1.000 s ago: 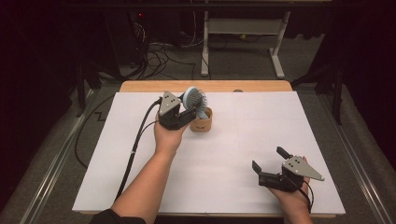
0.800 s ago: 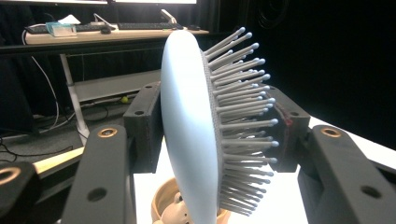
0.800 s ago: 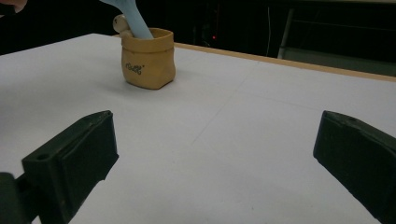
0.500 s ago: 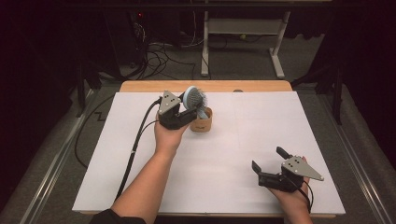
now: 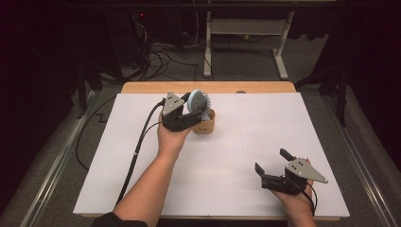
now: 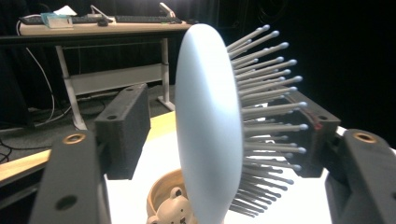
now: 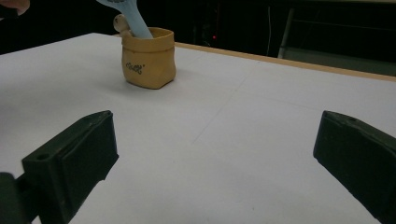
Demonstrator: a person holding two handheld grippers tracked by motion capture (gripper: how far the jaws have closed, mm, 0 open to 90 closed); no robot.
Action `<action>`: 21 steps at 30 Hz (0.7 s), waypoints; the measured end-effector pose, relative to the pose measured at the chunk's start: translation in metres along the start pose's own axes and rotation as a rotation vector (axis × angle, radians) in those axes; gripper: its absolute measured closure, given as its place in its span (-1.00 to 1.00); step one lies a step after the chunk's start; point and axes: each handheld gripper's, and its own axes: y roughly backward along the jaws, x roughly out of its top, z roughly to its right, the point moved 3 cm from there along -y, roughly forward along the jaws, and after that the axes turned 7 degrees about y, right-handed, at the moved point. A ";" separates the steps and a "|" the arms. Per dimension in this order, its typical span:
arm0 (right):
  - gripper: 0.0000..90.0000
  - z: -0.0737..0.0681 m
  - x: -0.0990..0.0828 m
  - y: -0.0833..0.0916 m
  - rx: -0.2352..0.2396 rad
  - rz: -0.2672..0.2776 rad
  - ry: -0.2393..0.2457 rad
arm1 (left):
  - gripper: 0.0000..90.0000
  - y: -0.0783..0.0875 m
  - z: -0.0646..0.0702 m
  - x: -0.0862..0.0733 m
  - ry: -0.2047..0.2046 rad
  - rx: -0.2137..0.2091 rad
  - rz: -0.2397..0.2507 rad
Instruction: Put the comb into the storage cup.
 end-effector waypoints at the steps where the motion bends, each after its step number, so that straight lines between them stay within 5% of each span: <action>1: -0.99 0.000 0.000 0.000 0.000 0.000 0.000 | -0.31 0.000 0.000 0.000 -0.003 -0.001 -0.001; 21: -0.99 0.000 0.000 0.000 -0.004 0.001 0.000 | -0.67 -0.004 -0.002 -0.005 -0.002 -0.017 -0.037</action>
